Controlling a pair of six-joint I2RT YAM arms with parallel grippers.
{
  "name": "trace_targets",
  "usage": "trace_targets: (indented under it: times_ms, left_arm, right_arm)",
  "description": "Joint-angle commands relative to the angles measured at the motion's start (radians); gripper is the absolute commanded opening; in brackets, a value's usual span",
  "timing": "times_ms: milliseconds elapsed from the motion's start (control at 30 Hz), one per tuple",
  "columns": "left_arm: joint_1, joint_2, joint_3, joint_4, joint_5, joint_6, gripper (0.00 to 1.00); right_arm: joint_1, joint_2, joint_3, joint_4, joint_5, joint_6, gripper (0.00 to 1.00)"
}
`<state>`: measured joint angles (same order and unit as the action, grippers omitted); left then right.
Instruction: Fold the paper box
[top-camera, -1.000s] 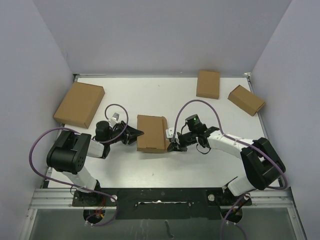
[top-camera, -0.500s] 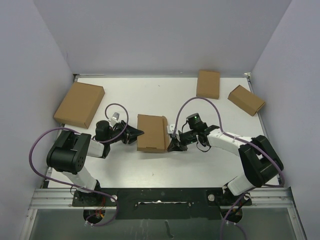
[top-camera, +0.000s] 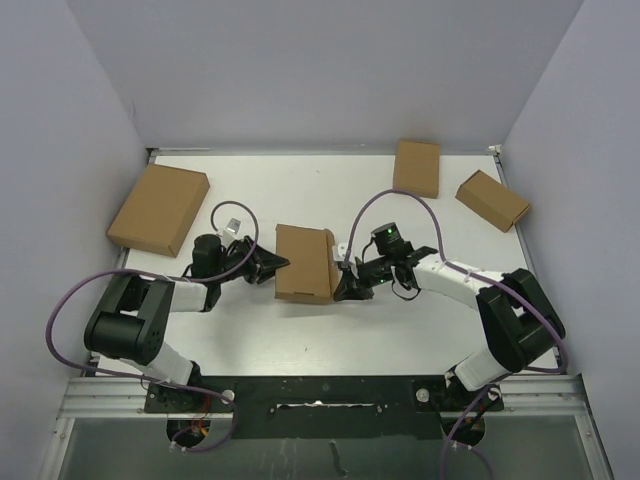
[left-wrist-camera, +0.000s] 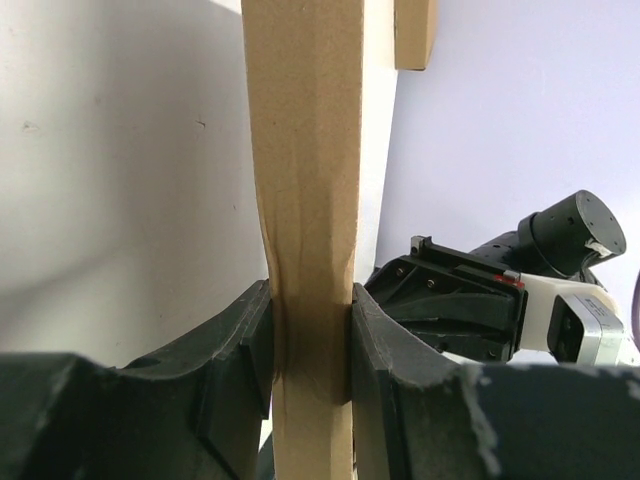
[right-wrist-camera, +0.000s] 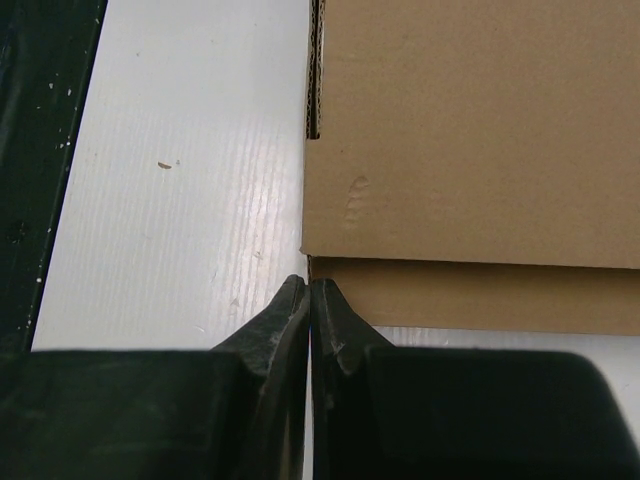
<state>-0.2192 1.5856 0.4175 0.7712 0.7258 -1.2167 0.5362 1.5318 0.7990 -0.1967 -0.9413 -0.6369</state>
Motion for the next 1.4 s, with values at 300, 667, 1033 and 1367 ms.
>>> trace_targets:
  times_ms: [300, 667, 1033, 1367]
  left_arm:
    - [-0.062, -0.134, 0.176, -0.479, -0.072, 0.314, 0.26]
    - [-0.069, -0.066, 0.312, -0.740, -0.032, 0.584, 0.26]
    - [-0.163, -0.079, 0.437, -0.997, -0.207, 0.791, 0.26]
    - [-0.209, -0.108, 0.411, -0.972, -0.239, 0.905, 0.26]
  right_arm:
    - [0.021, 0.023, 0.072, 0.001, 0.031, -0.024, 0.02]
    - [-0.013, -0.002, 0.117, -0.192, -0.041, -0.193, 0.26]
    - [-0.270, -0.034, 0.089, 0.051, -0.088, 0.195, 0.35]
    - [-0.374, 0.172, 0.139, 0.159, -0.100, 0.494, 0.54]
